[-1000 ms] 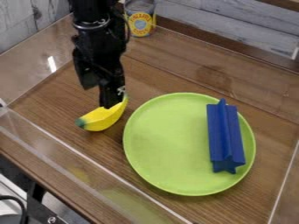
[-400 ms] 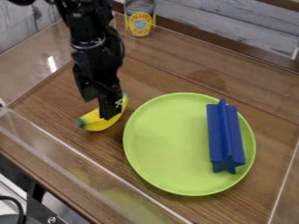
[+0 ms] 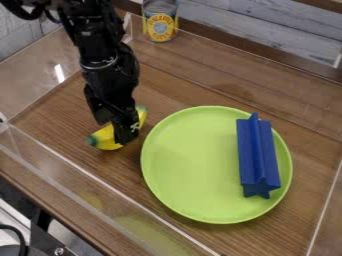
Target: Put the banana in the green plate
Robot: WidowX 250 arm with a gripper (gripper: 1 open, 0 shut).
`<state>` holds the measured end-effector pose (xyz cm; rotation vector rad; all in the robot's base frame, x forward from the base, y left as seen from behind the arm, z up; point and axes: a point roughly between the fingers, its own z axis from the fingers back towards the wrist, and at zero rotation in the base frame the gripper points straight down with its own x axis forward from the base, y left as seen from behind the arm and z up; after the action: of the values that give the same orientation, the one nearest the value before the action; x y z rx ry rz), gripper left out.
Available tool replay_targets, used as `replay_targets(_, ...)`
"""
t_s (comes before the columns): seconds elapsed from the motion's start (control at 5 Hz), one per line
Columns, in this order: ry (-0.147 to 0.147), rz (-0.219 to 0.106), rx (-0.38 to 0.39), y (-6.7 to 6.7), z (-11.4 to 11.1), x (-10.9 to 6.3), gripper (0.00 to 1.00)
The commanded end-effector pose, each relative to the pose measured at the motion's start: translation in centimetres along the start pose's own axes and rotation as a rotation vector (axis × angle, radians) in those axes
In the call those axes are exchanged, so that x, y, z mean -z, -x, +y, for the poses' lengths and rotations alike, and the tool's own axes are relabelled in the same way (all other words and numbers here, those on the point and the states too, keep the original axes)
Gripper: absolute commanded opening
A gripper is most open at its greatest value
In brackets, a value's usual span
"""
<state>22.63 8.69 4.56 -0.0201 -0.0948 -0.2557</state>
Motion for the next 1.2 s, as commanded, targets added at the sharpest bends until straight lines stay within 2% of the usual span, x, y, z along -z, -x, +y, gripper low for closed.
replay_targets(0.0,-0.014,-0.04,0.005,-0.38,0.47,-0.14,1.0)
replay_targets(1.0,0.008,-0.073,0.009,-0.34,0.63,0.75,1.0)
